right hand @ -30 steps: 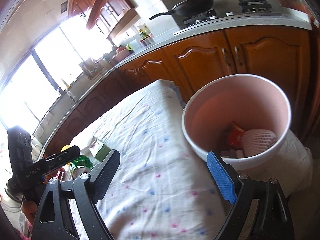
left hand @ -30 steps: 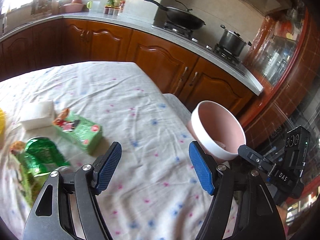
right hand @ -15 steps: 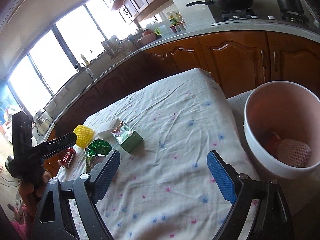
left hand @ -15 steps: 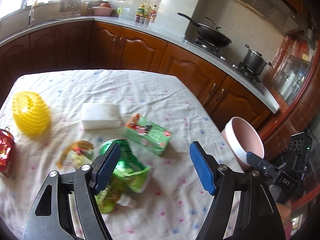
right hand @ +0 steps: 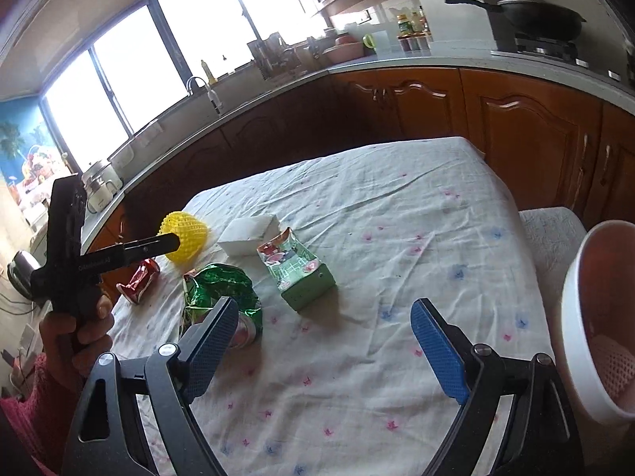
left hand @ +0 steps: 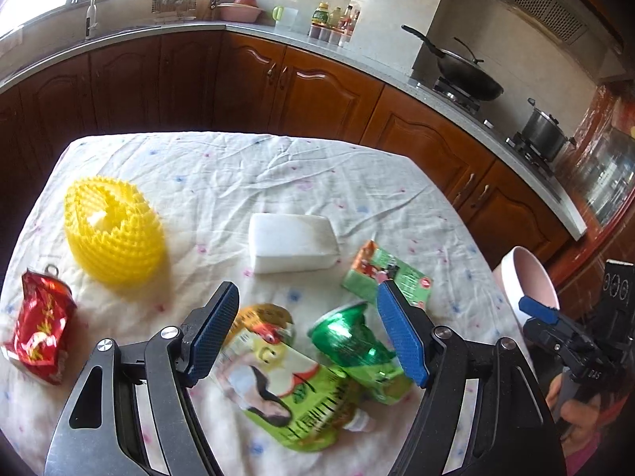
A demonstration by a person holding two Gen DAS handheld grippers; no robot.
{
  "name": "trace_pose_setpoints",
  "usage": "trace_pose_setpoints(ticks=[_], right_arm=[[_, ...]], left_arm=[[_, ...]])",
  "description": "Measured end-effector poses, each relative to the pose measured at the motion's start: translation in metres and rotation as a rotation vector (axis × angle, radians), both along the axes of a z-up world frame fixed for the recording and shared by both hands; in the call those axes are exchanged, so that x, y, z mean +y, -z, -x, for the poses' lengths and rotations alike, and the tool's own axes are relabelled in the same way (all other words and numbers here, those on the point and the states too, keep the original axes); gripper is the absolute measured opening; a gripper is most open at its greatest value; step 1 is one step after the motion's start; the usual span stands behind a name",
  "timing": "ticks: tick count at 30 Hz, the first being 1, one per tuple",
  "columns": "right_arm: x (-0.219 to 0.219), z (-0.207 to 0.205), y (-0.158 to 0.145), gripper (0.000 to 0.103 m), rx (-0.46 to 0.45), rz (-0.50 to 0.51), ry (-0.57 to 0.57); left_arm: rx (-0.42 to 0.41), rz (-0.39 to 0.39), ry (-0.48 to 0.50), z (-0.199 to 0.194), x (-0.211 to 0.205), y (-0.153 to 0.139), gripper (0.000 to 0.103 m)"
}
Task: Collect trash
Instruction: 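Grasp the green milk carton with the right gripper while the left gripper grasps a white foam piece, then carry the green carton and the foam piece over the pink bucket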
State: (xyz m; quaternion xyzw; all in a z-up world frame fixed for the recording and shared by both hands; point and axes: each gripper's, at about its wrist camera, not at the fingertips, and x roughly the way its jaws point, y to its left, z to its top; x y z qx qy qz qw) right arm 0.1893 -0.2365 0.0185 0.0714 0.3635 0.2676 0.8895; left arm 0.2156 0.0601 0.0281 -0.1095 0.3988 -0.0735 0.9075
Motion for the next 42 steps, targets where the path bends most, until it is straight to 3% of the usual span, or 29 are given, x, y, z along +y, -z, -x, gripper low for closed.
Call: trace_pose_setpoints(ticks=[5,13,24,26,28,29,31,32,33,36,42], right_arm=[[0.031,-0.020,0.000,0.090,-0.014,0.074,-0.110],[0.065,-0.050,0.016,0.090,0.000,0.188,-0.242],[0.090,-0.084,0.043,0.089,0.079,0.227,-0.326],[0.092,-0.086,0.047,0.082,0.082,0.238,-0.326],[0.092,-0.087,0.050,0.055,0.087,0.253,-0.318],[0.091,-0.086,0.052,0.055,0.089,0.254,-0.312],[0.087,-0.082,0.051,0.055,0.081,0.241,-0.300],[0.084,-0.081,0.051,0.055,0.080,0.234,-0.288],[0.080,-0.079,0.050,0.054,0.080,0.225,-0.276],[0.065,-0.071,0.046,0.054,0.078,0.170,-0.238],[0.025,-0.049,0.032,0.052,0.067,0.068,-0.125]], left_arm=[[0.036,-0.042,0.094,-0.031,0.012,0.007,0.076],[0.090,-0.217,0.321,-0.074,0.000,0.024,0.076],[0.130,-0.371,0.495,-0.116,-0.032,0.046,0.078],[0.140,-0.372,0.535,-0.116,-0.040,0.050,0.083],[0.139,-0.384,0.560,-0.114,-0.046,0.053,0.083],[0.137,-0.391,0.576,-0.112,-0.050,0.054,0.081],[0.130,-0.400,0.607,-0.105,-0.057,0.055,0.064],[0.137,-0.393,0.629,-0.102,-0.060,0.056,0.046],[0.139,-0.388,0.642,-0.098,-0.062,0.056,0.042],[0.102,-0.428,0.648,-0.088,-0.070,0.054,0.032],[0.092,-0.352,0.599,-0.082,-0.066,0.040,0.030]])
